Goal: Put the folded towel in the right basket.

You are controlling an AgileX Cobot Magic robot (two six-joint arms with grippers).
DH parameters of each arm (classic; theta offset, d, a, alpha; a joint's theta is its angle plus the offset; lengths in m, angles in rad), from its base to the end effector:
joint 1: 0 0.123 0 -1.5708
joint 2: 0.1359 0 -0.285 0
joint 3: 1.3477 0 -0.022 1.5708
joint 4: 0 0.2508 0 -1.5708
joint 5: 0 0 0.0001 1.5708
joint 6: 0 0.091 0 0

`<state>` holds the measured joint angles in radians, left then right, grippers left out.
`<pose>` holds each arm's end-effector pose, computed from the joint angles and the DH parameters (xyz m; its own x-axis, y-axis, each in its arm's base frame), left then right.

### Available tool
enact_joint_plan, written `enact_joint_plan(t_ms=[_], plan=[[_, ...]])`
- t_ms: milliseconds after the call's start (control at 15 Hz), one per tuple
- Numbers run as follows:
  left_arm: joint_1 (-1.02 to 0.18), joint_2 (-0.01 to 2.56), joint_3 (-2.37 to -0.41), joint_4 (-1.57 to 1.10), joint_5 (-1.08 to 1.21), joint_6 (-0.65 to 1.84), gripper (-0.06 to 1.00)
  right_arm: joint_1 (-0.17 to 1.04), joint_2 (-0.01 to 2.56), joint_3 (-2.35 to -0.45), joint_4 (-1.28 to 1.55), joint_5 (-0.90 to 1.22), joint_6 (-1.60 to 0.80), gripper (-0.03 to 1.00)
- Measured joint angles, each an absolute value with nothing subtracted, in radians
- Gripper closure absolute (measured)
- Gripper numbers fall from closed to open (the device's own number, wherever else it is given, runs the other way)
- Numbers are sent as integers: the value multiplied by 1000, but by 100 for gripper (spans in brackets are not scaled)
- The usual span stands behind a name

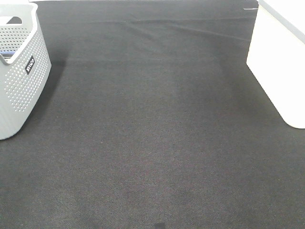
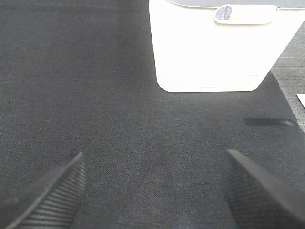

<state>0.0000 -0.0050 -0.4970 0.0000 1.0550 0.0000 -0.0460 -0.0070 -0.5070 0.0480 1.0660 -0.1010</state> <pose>-0.0050 0.0000 0.2769 -0.4491 0.0000 -0.8935 0.0000 1.0000 0.0000 -0.0068 0.0041 0.2788 -0.4466 -0.0572 -0.8929 -0.0263 0.9984 -0.0507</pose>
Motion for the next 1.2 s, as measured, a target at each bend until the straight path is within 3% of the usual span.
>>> enact_joint_plan(t_ms=[1200], plan=[[0, -5, -497, 0, 1055, 0, -3, -46, -7, -507, 48, 1066, -101, 22]])
